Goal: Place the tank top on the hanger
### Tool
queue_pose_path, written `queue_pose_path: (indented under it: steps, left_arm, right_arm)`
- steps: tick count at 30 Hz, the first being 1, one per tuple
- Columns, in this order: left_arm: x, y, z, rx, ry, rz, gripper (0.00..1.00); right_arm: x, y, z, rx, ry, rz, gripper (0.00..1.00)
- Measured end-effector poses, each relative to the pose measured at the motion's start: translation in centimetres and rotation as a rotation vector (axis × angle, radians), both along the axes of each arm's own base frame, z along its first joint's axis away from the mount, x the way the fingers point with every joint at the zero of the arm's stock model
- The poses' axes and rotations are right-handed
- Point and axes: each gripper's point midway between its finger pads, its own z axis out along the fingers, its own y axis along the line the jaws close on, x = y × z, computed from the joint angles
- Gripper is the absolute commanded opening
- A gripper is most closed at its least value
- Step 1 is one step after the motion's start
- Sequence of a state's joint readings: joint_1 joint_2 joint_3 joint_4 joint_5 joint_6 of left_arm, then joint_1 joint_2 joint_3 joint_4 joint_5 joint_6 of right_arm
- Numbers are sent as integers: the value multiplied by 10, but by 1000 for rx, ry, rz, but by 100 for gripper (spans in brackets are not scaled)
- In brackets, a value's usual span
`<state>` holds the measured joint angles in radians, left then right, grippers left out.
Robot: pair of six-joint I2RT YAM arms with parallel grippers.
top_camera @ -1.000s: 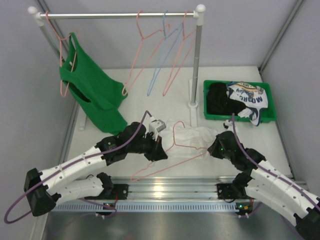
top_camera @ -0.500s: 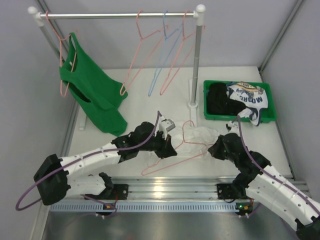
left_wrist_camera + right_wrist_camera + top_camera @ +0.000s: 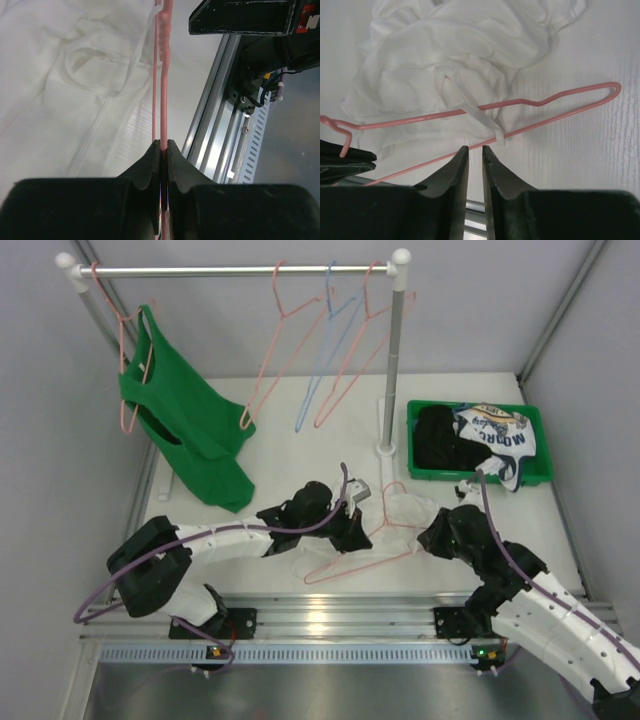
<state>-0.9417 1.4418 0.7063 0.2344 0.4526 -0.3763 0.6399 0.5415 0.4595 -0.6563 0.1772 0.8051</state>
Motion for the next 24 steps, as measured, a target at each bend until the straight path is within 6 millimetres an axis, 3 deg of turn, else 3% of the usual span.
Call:
queue_pose_path:
  steps: [1, 4, 8, 16, 24]
  left_arm:
    - [1, -2, 1, -5, -4, -3, 0]
    - [2, -5, 0, -12, -9, -10, 0]
    - [2, -7, -3, -10, -5, -16, 0]
    - [1, -15, -4, -8, -2, -38, 0]
    - [1, -22, -1, -11, -8, -49, 0]
  right_arm:
    - [1, 0, 2, -3, -6, -1, 28]
    - [4, 0, 11, -12, -31, 13, 42]
    - [8, 3, 28, -13, -90, 55, 50]
    - [23, 28, 64, 15, -223, 166, 47]
    - [20, 67, 50, -89, -230, 309, 44]
